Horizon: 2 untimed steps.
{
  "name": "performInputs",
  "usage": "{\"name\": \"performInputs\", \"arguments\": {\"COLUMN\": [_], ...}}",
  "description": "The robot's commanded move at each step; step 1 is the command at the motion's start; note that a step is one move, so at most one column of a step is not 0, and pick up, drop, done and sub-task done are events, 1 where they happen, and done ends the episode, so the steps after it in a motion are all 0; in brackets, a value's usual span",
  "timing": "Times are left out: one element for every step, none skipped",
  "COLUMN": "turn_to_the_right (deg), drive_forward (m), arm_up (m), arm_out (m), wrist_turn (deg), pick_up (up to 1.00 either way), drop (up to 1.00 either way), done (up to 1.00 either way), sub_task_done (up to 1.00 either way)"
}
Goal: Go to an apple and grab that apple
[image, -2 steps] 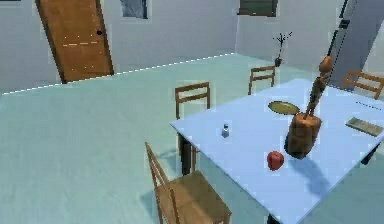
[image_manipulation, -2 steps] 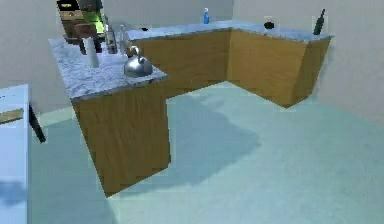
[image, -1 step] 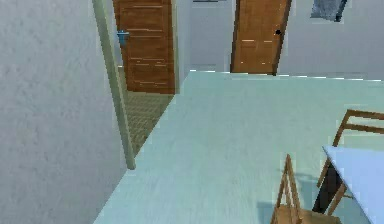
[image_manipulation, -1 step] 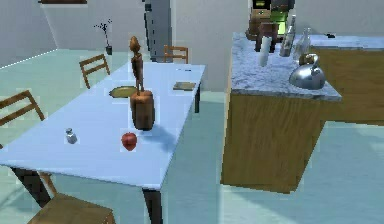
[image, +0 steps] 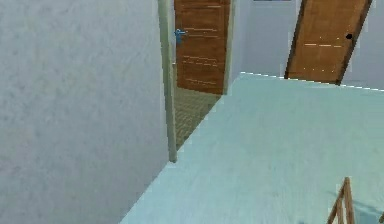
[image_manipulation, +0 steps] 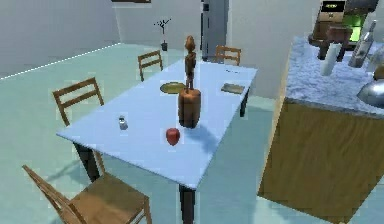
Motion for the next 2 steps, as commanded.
{"name": "performInputs", "arguments": {"turn_to_the_right": [-3.0, 45.0], "drive_forward": [0.0, 0.0], "arm_up": [0.0, 0.0], "arm_out": [0.0, 0.0], "wrist_turn": [0.0, 0.0], "pick_up": [0.0, 0.0], "drop": [0.0, 0.0], "done": [0.0, 0.0], "sub_task_done": [0.0, 0.0]}}
